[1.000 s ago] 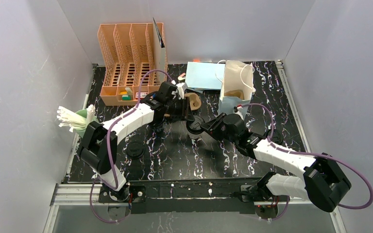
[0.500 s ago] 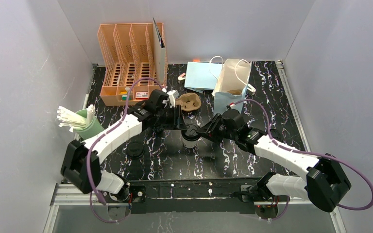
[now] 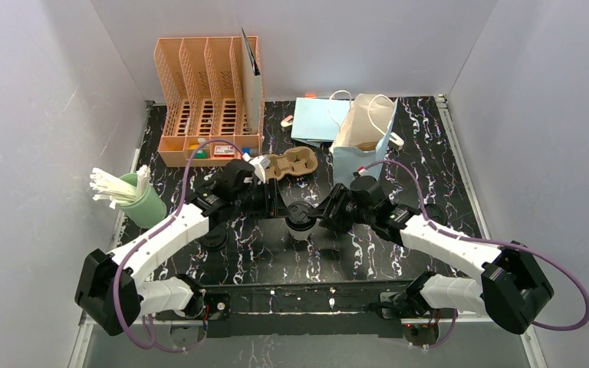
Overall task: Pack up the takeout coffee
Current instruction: Adjust the coffee cup at the center of the board, then pick up the coffee cup from the center of the board, then move the takeout bag to the center of the board.
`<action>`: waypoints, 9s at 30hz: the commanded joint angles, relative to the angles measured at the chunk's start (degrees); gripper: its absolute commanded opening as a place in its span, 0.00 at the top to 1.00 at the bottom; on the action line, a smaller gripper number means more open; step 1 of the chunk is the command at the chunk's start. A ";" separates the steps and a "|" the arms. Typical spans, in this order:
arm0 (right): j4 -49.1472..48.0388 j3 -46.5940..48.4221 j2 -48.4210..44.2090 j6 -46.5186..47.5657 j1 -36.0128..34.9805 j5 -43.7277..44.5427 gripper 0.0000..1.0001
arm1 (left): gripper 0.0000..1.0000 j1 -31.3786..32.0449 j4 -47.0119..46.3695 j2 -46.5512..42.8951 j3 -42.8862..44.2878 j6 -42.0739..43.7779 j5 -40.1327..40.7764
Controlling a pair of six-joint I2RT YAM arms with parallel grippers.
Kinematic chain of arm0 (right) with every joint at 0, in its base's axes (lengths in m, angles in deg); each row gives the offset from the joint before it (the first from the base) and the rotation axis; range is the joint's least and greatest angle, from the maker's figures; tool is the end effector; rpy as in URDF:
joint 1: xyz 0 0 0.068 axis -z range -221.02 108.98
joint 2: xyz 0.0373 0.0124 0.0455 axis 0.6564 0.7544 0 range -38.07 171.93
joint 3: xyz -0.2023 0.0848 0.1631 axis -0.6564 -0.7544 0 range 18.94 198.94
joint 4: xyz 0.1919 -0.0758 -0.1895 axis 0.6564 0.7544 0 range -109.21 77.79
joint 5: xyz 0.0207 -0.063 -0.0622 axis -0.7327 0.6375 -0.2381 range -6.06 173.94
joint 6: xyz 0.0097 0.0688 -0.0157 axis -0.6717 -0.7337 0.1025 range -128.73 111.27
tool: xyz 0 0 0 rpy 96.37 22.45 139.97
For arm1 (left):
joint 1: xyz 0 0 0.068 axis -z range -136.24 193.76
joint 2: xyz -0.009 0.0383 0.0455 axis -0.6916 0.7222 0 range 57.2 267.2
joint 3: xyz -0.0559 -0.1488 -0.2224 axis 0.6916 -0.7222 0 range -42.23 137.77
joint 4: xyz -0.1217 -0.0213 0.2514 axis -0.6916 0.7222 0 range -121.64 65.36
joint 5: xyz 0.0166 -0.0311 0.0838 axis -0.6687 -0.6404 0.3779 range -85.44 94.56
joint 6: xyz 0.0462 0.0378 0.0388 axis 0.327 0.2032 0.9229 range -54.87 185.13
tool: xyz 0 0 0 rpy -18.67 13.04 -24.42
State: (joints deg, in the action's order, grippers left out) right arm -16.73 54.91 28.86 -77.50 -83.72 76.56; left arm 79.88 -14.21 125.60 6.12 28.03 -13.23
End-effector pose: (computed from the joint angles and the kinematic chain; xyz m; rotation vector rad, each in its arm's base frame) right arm 0.2042 0.1983 0.1993 0.4664 2.3879 1.1693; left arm 0.2277 -0.1884 0.2462 0.1640 2.3913 -1.0035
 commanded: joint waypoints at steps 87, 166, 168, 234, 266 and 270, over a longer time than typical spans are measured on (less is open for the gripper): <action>-6.21 -10.66 4.82 9.90 -3.45 1.52 0.44 | 0.66 0.09 -11.61 8.80 -7.41 10.50 0.86; 29.57 35.72 22.50 56.09 -19.24 20.41 0.30 | 0.77 -1.75 -27.44 -7.69 -21.68 -9.26 1.53; 29.84 35.03 22.83 55.95 -19.26 20.07 0.30 | 0.77 -1.75 -27.07 -7.21 -21.81 -8.79 1.85; 39.37 72.11 4.98 52.50 3.15 26.41 0.64 | 0.22 -1.84 -8.39 -14.07 6.74 10.76 8.37; 46.43 66.29 6.32 50.00 3.15 33.67 0.68 | 0.77 7.86 -18.32 37.80 50.56 17.76 11.70; 52.29 70.26 9.66 48.81 3.14 30.31 0.68 | 0.92 9.89 -14.21 35.22 51.06 18.53 15.44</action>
State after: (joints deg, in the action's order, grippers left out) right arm 31.49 120.30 36.58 -26.88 -80.42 111.73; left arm 87.64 -32.39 164.90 54.36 44.79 -2.47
